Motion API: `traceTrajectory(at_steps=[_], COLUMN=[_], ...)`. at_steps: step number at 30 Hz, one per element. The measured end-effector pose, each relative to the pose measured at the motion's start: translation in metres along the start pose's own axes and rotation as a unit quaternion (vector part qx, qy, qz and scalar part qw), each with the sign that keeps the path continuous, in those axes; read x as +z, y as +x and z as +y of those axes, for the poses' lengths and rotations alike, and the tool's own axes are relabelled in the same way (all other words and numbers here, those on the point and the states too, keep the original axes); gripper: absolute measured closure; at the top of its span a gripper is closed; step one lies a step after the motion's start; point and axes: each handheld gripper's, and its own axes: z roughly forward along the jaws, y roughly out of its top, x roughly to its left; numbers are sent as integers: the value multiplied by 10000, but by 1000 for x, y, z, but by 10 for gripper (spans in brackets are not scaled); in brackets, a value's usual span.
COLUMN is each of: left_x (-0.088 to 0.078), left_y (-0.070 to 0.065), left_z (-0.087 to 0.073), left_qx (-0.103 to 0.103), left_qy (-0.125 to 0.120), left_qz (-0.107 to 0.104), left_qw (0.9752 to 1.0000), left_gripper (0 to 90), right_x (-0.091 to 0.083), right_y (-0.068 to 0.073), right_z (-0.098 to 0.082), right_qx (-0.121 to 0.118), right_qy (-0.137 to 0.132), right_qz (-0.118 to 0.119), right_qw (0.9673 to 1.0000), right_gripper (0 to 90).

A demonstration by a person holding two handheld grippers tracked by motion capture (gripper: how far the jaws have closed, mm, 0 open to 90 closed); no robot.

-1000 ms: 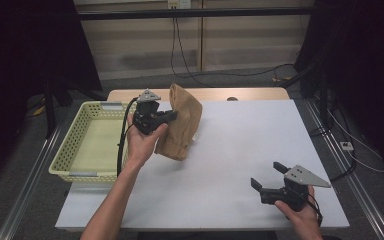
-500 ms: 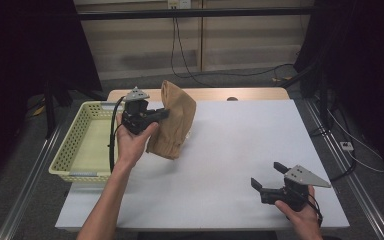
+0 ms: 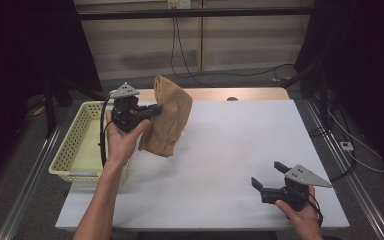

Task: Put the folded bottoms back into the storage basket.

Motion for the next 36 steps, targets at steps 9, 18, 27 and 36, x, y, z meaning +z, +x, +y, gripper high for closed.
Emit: traceTrajectory(at_steps=[9, 18, 27, 36], left_x=[-15, -37, -57, -69], left_y=[2, 0, 9, 17], left_z=[5, 11, 4, 4], left_qx=[111, 199, 204, 62], left_qy=[-149, -176, -195, -334], left_qz=[185, 250, 355, 402], left_qw=[9997, 9993, 9990, 9986], left_gripper=[867, 867, 867, 868], right_x=[0, 0, 1, -1], right_y=[0, -1, -1, 0], right_z=[0, 0, 0, 0], right_qx=[-5, 32, 86, 77], right_qy=[6, 0, -4, -1], right_qz=[-2, -24, -40, -39], right_qw=[10000, 10000, 10000, 10000], right_gripper=[32, 32, 31, 31])
